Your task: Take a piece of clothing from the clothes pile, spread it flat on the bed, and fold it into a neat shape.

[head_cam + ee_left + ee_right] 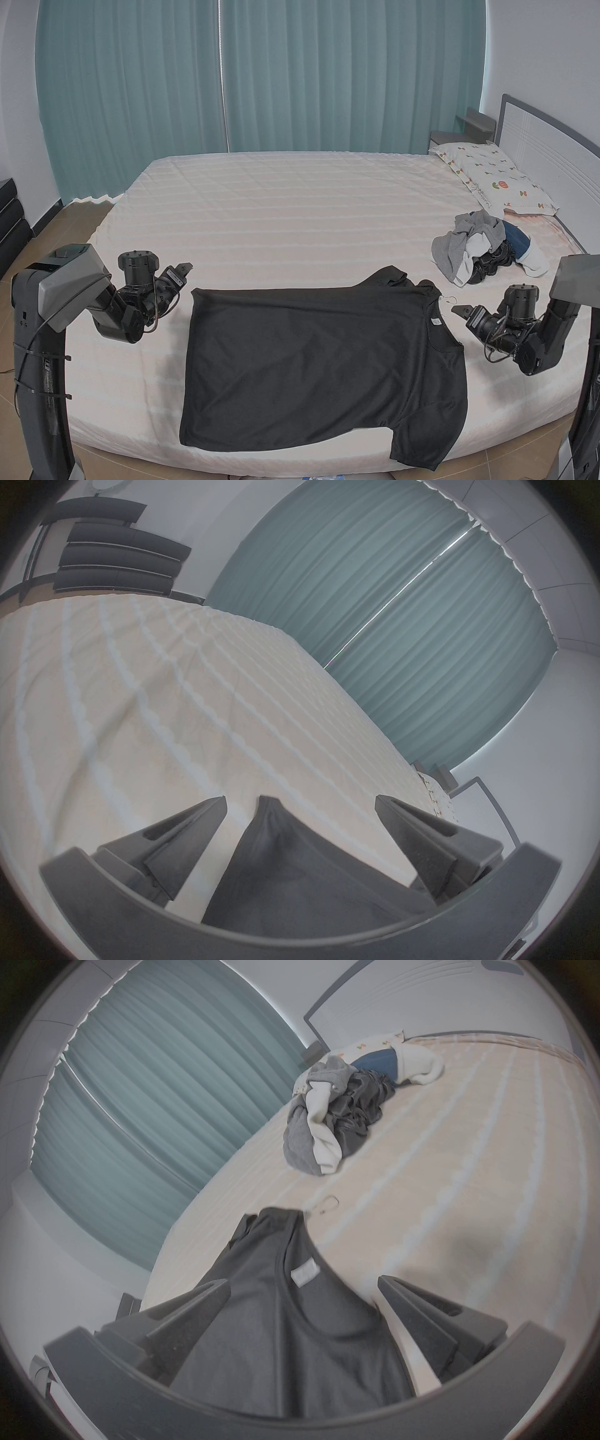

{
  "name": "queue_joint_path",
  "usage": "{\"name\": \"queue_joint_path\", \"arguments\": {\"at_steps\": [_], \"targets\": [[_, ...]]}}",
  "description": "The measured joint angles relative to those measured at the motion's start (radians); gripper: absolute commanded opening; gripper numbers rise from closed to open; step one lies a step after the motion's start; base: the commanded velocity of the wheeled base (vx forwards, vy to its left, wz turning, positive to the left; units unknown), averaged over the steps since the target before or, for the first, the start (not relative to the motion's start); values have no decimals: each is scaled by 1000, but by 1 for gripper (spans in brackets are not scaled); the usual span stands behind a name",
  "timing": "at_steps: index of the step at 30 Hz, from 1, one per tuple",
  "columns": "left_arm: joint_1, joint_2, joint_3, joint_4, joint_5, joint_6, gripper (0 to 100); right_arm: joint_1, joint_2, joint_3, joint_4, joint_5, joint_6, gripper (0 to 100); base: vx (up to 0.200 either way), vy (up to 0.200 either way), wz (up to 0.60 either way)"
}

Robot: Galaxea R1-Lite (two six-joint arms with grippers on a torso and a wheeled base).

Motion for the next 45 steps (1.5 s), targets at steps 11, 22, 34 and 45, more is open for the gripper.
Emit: {"name": "queue_joint_path", "arguments": {"at_steps": [11, 22, 34, 45], "targets": [[-11, -205, 488, -81, -40, -53, 100, 46, -199, 364, -64, 80, 28, 100, 0, 0, 0], [-83, -296, 840, -279, -166, -113, 100, 121, -134, 576, -216, 157, 91, 100, -200, 0, 0], [-104, -252, 884, -333, -178, -117, 100, 137, -66, 589, -229, 161, 100, 100, -100, 0, 0], [-113, -242, 874, -334, -178, -119, 100, 143, -33, 590, -279, 159, 109, 100, 0, -127, 0]]}}
